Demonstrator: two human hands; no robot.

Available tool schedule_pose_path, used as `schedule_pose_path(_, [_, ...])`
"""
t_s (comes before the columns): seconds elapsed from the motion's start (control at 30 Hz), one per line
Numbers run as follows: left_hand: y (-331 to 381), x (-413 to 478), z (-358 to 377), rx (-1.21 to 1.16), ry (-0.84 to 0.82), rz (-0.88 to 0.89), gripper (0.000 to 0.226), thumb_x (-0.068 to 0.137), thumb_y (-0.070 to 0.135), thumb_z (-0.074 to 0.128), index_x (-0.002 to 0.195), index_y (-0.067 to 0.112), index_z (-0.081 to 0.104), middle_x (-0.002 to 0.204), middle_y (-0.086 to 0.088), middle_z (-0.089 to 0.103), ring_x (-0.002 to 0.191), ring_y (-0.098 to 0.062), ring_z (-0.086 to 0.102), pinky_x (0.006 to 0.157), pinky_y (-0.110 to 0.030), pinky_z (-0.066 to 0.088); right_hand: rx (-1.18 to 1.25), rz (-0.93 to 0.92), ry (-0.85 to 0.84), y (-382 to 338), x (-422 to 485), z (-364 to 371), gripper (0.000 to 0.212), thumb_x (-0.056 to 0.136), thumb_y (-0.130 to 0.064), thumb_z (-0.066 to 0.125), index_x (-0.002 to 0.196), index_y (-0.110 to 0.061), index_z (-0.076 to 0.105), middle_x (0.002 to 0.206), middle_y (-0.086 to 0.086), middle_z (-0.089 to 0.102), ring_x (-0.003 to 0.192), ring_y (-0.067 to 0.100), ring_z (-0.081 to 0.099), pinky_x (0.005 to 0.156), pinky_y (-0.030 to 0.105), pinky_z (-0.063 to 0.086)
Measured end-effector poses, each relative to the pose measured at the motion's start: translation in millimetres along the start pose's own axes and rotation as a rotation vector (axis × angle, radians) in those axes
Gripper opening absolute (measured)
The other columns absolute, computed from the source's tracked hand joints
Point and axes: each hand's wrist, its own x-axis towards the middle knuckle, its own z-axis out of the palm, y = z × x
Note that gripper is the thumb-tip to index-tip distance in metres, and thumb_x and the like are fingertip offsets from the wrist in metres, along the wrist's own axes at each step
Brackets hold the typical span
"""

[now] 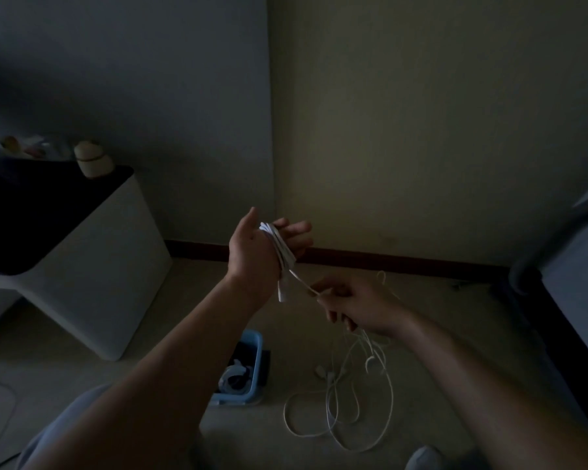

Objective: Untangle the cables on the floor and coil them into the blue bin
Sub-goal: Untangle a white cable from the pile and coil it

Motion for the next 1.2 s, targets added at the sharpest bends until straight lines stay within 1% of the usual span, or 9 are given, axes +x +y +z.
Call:
schedule_pose_path(0.27, [-12,3,11,0.308,0.0,-0.101,0.049,0.102,0.044,0.027,0.113,-0.001,0.041,0.092,-0.029,0.064,0.078,-0.037,0.062,0.081,-0.044,0.046,0.132,-0.047,0.127,-21,-4,-9,0.025,0.09,-0.024,0.071,0.066,-0.018,0.067,0.049,-0.005,0.052,0.041,0.008,0.044,0.045,0.024,0.034])
schedule_pose_path(0.4, [-18,4,10,0.293,0.0,-0.13,0.051,0.1,0.047,0.031,0.114,-0.001,0.042,0.095,-0.028,0.064,0.08,-0.038,0.064,0.073,-0.041,0.05,0.104,-0.067,0.096,-26,-6,-11,0.027,0.094,-0.026,0.067,0.067,-0.022,0.071,0.051,-0.006,0.048,0.041,0.005,0.041,0.045,0.022,0.032])
schedule_pose_path(0.53, [-20,7,10,0.322,-0.054,-0.172,0.078,0.093,0.053,0.036,0.134,-0.012,0.041,0.096,-0.025,0.068,0.077,-0.03,0.071,0.068,-0.034,0.057,0.127,-0.077,0.127,-30,-7,-13,0.023,0.096,-0.022,0.062,0.077,-0.02,0.075,0.051,-0.01,0.05,0.044,0.001,0.043,0.05,0.023,0.032])
schedule_pose_path(0.63, [-23,-2,16,0.454,-0.208,-0.182,0.076,0.085,0.058,0.034,0.118,-0.006,0.058,0.084,-0.014,0.072,0.07,-0.021,0.069,0.061,-0.029,0.057,0.234,-0.086,0.127,-36,-10,-21,0.015,0.095,-0.011,0.062,0.087,-0.01,0.075,0.048,-0.011,0.054,0.045,-0.002,0.049,0.046,0.013,0.034])
schedule_pose_path(0.73, [-26,-13,21,0.582,-0.293,-0.187,0.06,0.099,0.05,0.027,0.1,0.002,0.063,0.077,-0.013,0.071,0.055,-0.019,0.064,0.048,-0.028,0.052,0.136,-0.161,0.174,-35,-11,-27,0.013,0.094,-0.01,0.064,0.087,-0.011,0.075,0.052,-0.015,0.06,0.049,-0.005,0.054,0.05,0.009,0.036])
schedule_pose_path(0.83, [-24,-21,23,0.796,-0.375,-0.11,0.037,0.104,0.024,0.037,0.11,-0.003,0.061,0.093,-0.024,0.071,0.052,-0.021,0.056,0.047,-0.027,0.043,0.071,-0.22,0.306,-32,-8,-32,0.01,0.087,-0.013,0.073,0.079,-0.017,0.075,0.064,-0.009,0.07,0.061,-0.001,0.06,0.061,0.019,0.044])
schedule_pose_path(0.93, [-26,-26,24,0.917,-0.391,-0.106,0.024,0.1,0.01,0.046,0.108,-0.009,0.058,0.076,-0.015,0.07,0.049,-0.02,0.042,0.044,-0.024,0.034,0.044,-0.227,0.392,-25,-6,-39,0.009,0.079,-0.02,0.081,0.078,-0.015,0.074,0.072,0.006,0.072,0.066,0.012,0.063,0.064,0.029,0.05])
schedule_pose_path(1.07, [-28,-28,27,0.889,-0.338,-0.141,0.032,0.106,0.023,0.04,0.094,0.004,0.062,0.057,-0.001,0.053,0.047,-0.013,0.042,0.043,-0.021,0.033,0.028,-0.197,0.392,-19,-4,-39,0.005,0.086,-0.015,0.075,0.082,-0.018,0.073,0.08,0.006,0.072,0.068,0.013,0.055,0.066,0.032,0.048])
schedule_pose_path(1.2, [-27,-26,25,0.754,-0.294,-0.139,0.035,0.107,0.027,0.039,0.086,0.007,0.059,0.05,0.002,0.038,0.043,-0.013,0.034,0.043,-0.023,0.031,0.168,-0.146,0.356,-20,-2,-37,0.013,0.092,-0.007,0.066,0.085,-0.018,0.071,0.071,-0.006,0.065,0.058,-0.001,0.05,0.055,0.014,0.038])
